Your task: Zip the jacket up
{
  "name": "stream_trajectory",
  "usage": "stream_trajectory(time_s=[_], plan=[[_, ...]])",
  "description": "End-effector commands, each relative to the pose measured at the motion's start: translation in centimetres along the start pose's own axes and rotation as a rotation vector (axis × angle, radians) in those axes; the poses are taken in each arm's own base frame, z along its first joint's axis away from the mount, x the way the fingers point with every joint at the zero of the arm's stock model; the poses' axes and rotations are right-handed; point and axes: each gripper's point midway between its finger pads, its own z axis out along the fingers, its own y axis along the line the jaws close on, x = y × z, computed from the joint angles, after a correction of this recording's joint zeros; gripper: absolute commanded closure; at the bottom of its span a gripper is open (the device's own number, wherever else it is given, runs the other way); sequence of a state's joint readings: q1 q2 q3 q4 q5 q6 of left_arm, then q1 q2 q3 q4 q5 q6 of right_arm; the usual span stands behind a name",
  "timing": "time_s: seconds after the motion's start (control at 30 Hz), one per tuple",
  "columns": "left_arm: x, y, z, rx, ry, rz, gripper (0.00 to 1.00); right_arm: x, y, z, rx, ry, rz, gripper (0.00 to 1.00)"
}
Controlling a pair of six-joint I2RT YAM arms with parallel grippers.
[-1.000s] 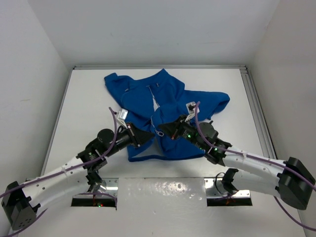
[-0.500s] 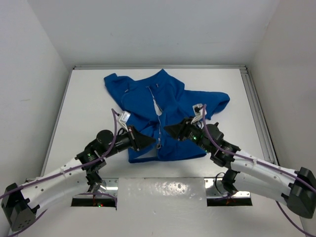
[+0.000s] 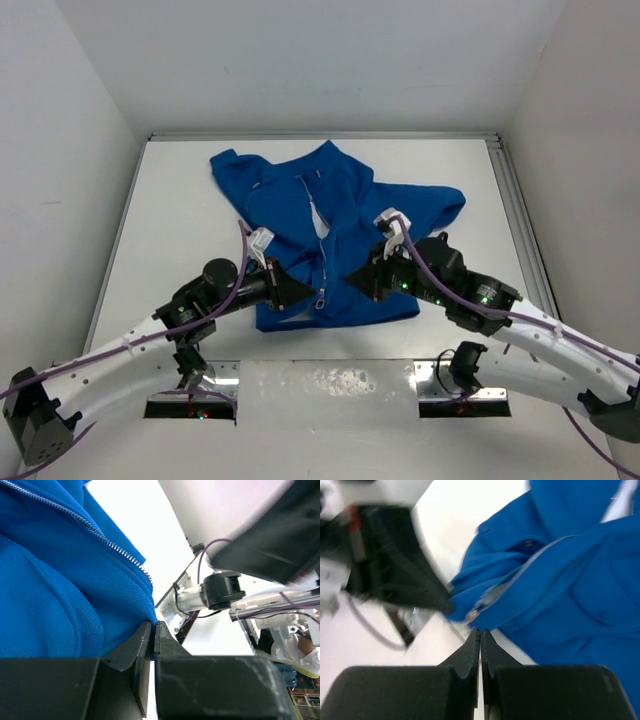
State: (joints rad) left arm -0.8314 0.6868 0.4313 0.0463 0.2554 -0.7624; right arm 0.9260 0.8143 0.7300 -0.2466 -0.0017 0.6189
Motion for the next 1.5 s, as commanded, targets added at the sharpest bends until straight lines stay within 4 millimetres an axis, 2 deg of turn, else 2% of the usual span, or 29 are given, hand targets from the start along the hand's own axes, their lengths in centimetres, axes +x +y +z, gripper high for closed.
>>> stream_trajectory(time_s=[0.0,0.03,0.13,0.17,0.23,0.27,0.37,0.5,0.53,0.57,0.73,0.87,1.13,1.37,1.47], plan=[[-0.8,-1.5,0.0,0.038,-0.005,0.035,1.0,2.8,1.5,-1.6,-0.047,0.177,-0.144,1.0],[-0.9,-1.6,0.0,0.037,-0.008,0.037,1.0,4.2,2.3,-1.5,-0.069,0.222,-0.18,1.0],[-1.1,-1.5,0.1,0.035,-0.021,0.028,1.0,5.7,1.4,-0.8,0.016,0.232,-0.281,1.0],[-1.3,-1.6,0.1,0.033,-0.026,0.03,1.0,6.8,2.5,-0.8,-0.001,0.249,-0.342,1.0],[-1.2,-1.6,0.2,0.03,-0.021,0.031,1.0,6.3,2.3,-0.7,0.071,0.2,-0.456,1.0],[-1.2,-1.5,0.2,0.029,-0.022,0.03,1.0,7.2,3.7,-1.0,0.041,0.204,-0.519,0.87],[-1.2,-1.5,0.3,0.024,-0.02,0.022,1.0,7.5,5.2,-0.8,0.065,0.152,-0.654,0.65],[-0.9,-1.1,0.6,0.024,-0.015,0.008,1.0,7.4,5.4,-0.1,0.161,0.087,-0.788,0.56],[-0.9,-1.1,0.7,0.026,-0.016,0.002,1.0,6.6,5.3,0.2,0.196,0.041,-0.776,0.54],[-0.8,-1.2,0.6,0.029,-0.013,0.001,1.0,7.3,4.8,0.6,0.207,0.047,-0.8,0.52],[-1.2,-1.5,0.5,0.041,-0.03,-0.008,1.0,6.9,4.0,1.6,0.293,-0.03,-0.814,0.53],[-1.3,-1.5,0.1,0.036,-0.04,-0.005,1.0,7.7,5.2,2.1,0.213,-0.026,-0.784,0.53],[-1.2,-1.3,0.2,0.031,-0.043,-0.017,1.0,9.3,5.8,3.1,0.183,0.01,-0.781,0.52],[-1.0,-1.2,0.1,0.031,-0.037,-0.02,1.0,9.3,5.9,3.8,0.193,-0.011,-0.795,0.52],[-0.8,-1.0,0.0,0.035,-0.042,-0.028,1.0,9.4,6.6,4.3,0.176,-0.02,-0.788,0.52]])
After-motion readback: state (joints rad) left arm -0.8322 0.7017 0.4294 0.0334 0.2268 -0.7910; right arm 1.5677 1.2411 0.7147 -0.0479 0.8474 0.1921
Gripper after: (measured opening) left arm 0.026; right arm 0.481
